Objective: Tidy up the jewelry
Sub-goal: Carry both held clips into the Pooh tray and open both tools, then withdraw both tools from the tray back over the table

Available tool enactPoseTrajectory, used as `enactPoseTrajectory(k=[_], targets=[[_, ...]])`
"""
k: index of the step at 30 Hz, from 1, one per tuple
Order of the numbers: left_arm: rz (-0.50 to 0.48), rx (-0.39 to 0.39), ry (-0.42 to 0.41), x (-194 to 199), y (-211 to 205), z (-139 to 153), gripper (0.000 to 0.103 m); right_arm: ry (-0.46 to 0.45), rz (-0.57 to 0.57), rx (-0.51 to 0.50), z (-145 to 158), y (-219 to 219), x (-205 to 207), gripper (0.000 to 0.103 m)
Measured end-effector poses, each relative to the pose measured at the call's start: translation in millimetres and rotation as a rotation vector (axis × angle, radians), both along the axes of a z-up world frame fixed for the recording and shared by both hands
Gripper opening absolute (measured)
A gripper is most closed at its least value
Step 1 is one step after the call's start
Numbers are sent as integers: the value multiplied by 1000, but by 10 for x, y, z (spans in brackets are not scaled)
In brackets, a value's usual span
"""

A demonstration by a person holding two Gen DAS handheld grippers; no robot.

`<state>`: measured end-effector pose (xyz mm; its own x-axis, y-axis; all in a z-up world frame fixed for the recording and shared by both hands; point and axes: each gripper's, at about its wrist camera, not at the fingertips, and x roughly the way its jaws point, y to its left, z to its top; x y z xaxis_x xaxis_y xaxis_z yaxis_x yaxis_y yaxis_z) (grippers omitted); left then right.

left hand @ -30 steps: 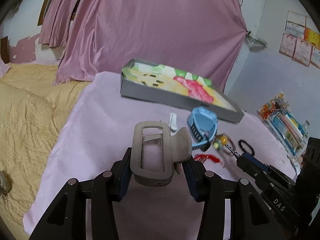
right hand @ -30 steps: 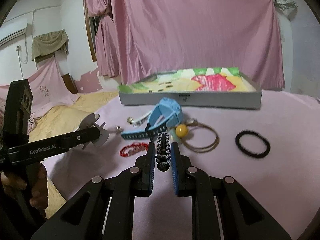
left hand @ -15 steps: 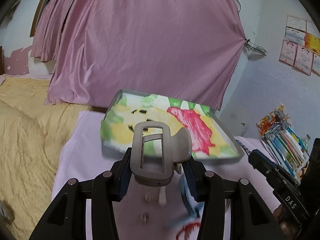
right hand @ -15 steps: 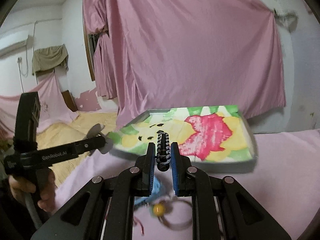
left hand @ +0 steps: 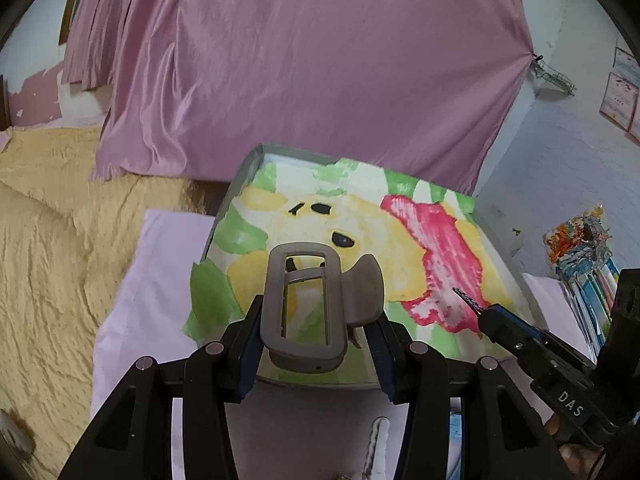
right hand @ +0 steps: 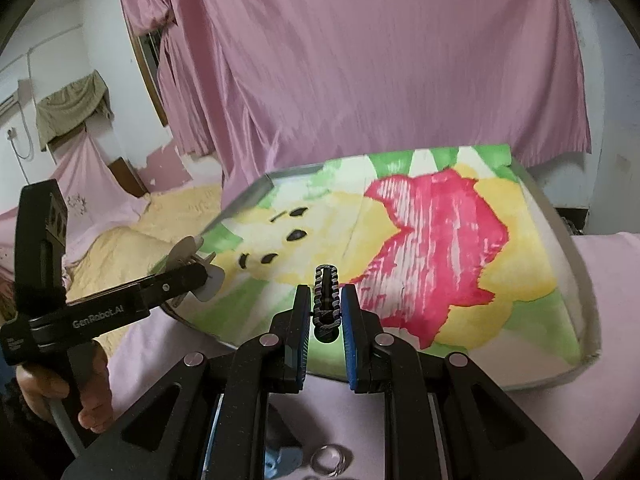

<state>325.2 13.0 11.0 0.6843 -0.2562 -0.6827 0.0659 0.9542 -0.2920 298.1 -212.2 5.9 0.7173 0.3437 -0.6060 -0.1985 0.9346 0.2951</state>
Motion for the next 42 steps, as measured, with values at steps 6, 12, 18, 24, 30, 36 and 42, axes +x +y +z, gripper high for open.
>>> enactPoseTrajectory(k=[6,12,18,24,30,36,42], targets=[[-6,19,23,27,-40,-86,46,75,0,-8,-142,38,150,14],[-24,26,14,-15,-67,-86,57,89,1,-10,-153,22,150,14],[-5,15,-31,-155,-35,2,72,36,-12,5,-47,-138,-29,30],[16,38,-103,-465,-65,137,83,-80,-43,0,143,-281,-416,53],[25,29,-272,-1026,-95,287,102,-174,-76,34,265,-467,-942,87],[31,14,-343,-1424,-137,301,103,-233,-106,57,272,-638,-1340,100],[69,87,-443,-1825,-229,278,103,-317,-142,21,241,-685,-1700,101]])
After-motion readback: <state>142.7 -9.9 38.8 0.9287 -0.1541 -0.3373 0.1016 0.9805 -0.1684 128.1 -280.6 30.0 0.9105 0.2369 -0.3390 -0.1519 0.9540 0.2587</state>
